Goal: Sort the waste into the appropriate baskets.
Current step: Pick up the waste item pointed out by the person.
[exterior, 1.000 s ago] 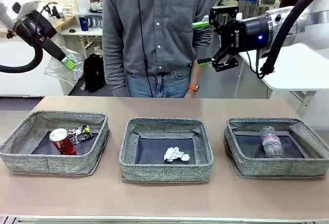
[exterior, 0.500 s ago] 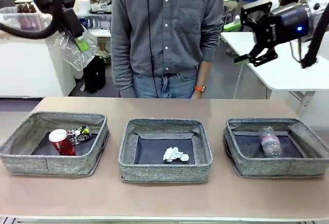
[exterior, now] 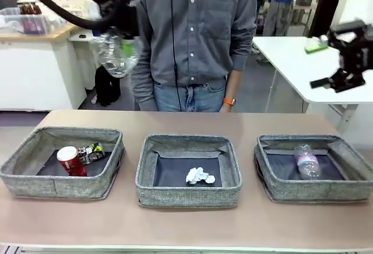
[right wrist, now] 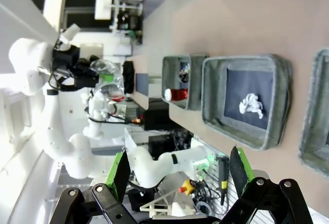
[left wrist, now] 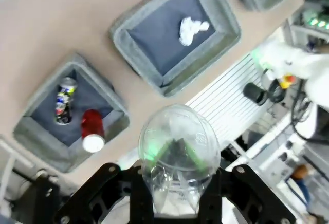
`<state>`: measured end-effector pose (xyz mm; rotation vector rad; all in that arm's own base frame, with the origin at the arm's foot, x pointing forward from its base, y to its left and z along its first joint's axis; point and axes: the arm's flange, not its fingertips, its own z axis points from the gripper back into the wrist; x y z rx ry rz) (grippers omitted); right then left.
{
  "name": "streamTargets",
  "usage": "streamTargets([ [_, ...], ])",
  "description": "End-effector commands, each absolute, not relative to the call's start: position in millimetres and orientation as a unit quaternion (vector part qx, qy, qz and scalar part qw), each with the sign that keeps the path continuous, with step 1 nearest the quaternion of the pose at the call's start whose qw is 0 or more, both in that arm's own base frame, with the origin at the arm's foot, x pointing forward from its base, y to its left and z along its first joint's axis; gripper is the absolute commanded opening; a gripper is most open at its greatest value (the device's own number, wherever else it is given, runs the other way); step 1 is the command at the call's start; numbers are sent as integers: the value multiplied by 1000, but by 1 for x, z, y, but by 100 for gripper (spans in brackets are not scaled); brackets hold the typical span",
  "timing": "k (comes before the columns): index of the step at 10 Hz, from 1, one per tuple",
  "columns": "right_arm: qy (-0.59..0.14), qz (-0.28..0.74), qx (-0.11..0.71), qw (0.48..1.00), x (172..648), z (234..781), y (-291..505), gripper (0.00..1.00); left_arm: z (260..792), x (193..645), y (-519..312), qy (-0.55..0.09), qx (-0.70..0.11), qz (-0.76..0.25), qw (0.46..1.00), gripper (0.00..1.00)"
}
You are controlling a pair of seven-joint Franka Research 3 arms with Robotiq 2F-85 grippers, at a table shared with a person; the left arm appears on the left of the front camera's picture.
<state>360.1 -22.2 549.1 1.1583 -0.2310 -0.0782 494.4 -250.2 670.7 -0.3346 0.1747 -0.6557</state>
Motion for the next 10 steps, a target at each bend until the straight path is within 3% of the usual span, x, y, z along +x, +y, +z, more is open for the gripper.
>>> streamTargets([
  [1, -128, -7, 581, 804, 356, 530, -23, 100, 698, 514, -300, 84, -153, -309, 935, 7],
  [2, -109, -37, 546, 830, 360, 549, -22, 100, 697, 512, -329, 75, -157, -311, 934, 7],
  [5, -109, -37, 546, 830, 360, 549, -22, 100, 675, 476, -358, 48, -146, -326, 933, 7],
  [6, -109, -37, 546, 830, 360, 549, -22, 100, 676, 489, -355, 72, -172, -325, 927, 7],
  [10, -109, -37, 546, 830, 360, 549, -22, 100, 672, 489, -361, 67, -167, -326, 928, 7],
])
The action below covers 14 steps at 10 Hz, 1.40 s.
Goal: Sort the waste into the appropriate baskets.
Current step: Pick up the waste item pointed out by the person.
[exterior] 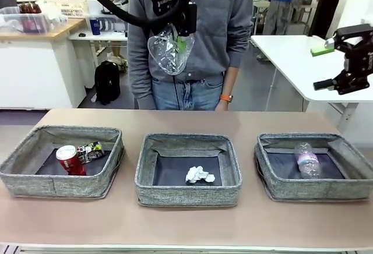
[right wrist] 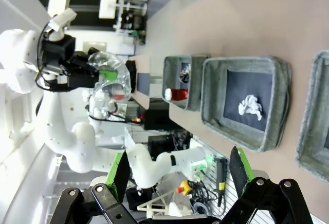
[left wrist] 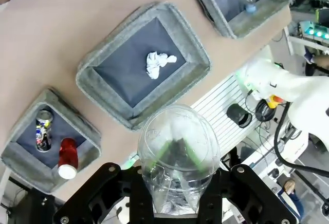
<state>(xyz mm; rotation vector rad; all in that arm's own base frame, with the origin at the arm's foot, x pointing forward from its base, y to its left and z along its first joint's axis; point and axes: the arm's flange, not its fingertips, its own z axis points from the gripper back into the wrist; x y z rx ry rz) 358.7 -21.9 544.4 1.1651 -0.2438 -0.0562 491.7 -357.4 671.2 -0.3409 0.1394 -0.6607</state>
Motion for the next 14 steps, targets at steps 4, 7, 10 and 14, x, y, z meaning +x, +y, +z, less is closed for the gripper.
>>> streamTargets([
  [4, -109, -37, 546, 830, 360, 549, -22, 100, 671, 379, -374, 92, -27, -210, 973, 7],
  [7, -109, -37, 546, 830, 360, 549, -22, 100, 645, 362, -358, 65, -51, -172, 982, 7],
  [10, -109, -37, 546, 830, 360, 549, -22, 100, 652, 372, -360, 79, -93, -176, 977, 7],
  [14, -109, -37, 546, 830, 360, 549, -22, 100, 694, 394, -359, 141, -107, -148, 973, 7],
])
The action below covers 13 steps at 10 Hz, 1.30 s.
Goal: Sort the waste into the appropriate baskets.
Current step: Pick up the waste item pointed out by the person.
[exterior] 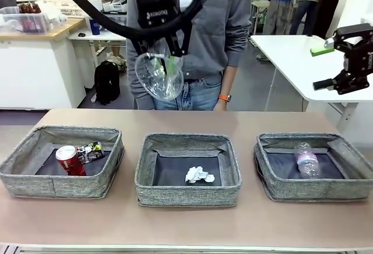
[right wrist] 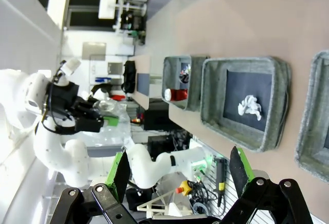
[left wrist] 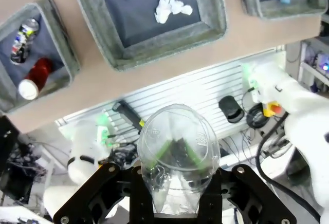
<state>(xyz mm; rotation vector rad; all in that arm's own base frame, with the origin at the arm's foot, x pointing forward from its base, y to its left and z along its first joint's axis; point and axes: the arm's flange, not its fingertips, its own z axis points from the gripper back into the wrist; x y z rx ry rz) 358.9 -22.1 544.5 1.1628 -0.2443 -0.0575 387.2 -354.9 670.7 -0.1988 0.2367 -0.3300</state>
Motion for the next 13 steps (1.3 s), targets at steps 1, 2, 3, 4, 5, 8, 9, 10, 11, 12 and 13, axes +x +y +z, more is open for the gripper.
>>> streamTargets([
  [1, -109, -37, 546, 830, 360, 549, -22, 100, 713, 398, -361, 148, -120, -135, 972, 7],
  [2, -109, -37, 546, 830, 360, 549, -22, 100, 728, 403, -363, 155, -130, -116, 972, 7],
  [3, -109, -37, 546, 830, 360, 549, -22, 100, 741, 410, -366, 175, -127, -100, 971, 7],
  [4, -109, -37, 546, 830, 360, 549, -22, 100, 753, 419, -370, 178, -119, -81, 973, 7],
  [5, -109, -37, 546, 830, 360, 549, -22, 100, 761, 425, -374, 174, -115, -78, 975, 7],
  [8, -109, -37, 546, 830, 360, 549, -22, 100, 773, 431, -388, 168, -117, -83, 975, 7],
  [9, -109, -37, 546, 830, 360, 549, -22, 100, 742, 414, -368, 169, -121, -88, 974, 7],
  [10, -109, -37, 546, 830, 360, 549, -22, 100, 742, 414, -368, 169, -121, -88, 974, 7],
  [11, -109, -37, 546, 830, 360, 549, -22, 100, 742, 414, -368, 169, -121, -88, 974, 7],
  [12, -109, -37, 546, 830, 360, 549, -22, 100, 742, 414, -368, 169, -121, -88, 974, 7],
  [13, -109, -37, 546, 830, 360, 549, -22, 100, 742, 414, -368, 169, -121, -88, 974, 7],
])
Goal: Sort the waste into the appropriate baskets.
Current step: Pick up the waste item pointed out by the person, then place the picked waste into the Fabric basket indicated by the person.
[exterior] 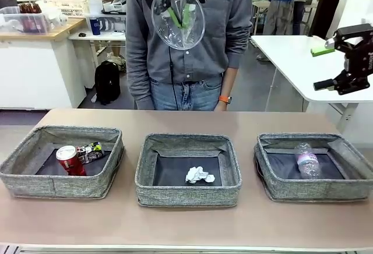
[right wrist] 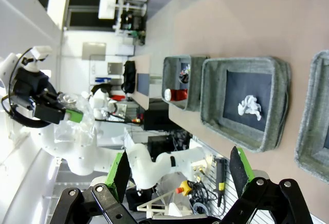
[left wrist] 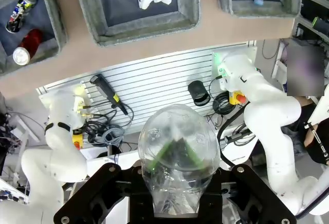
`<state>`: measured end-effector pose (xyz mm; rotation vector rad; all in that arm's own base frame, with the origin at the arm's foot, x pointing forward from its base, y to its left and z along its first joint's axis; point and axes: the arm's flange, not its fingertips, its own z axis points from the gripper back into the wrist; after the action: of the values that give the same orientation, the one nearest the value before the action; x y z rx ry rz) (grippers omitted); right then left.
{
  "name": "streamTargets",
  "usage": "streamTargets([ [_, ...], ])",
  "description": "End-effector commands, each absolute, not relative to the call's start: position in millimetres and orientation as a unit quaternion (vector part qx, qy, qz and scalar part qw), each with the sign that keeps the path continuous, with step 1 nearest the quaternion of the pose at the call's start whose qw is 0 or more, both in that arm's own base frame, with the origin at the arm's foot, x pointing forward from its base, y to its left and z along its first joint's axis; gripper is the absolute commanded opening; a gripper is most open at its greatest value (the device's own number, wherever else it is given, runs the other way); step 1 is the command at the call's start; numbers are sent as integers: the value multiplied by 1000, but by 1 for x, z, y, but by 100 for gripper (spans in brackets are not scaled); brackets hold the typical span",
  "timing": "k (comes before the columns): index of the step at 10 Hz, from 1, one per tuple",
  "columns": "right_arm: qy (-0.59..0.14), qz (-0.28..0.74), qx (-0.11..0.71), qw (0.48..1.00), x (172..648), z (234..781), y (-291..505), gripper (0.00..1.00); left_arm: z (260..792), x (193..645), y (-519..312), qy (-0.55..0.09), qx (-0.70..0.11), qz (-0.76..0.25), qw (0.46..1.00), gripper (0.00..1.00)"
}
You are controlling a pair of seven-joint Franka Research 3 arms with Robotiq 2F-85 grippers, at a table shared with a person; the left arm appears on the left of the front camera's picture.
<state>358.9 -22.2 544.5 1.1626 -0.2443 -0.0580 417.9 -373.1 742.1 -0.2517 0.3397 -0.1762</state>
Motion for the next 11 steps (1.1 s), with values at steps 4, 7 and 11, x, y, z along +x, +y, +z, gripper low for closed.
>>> streamTargets([
  [4, -109, -37, 546, 830, 360, 549, -22, 100, 742, 414, -368, 169, -121, -88, 974, 7],
  [7, -109, -37, 546, 830, 360, 549, -22, 100, 742, 414, -368, 169, -121, -88, 974, 7],
  [11, -109, -37, 546, 830, 360, 549, -22, 100, 742, 414, -368, 169, -121, -88, 974, 7],
])
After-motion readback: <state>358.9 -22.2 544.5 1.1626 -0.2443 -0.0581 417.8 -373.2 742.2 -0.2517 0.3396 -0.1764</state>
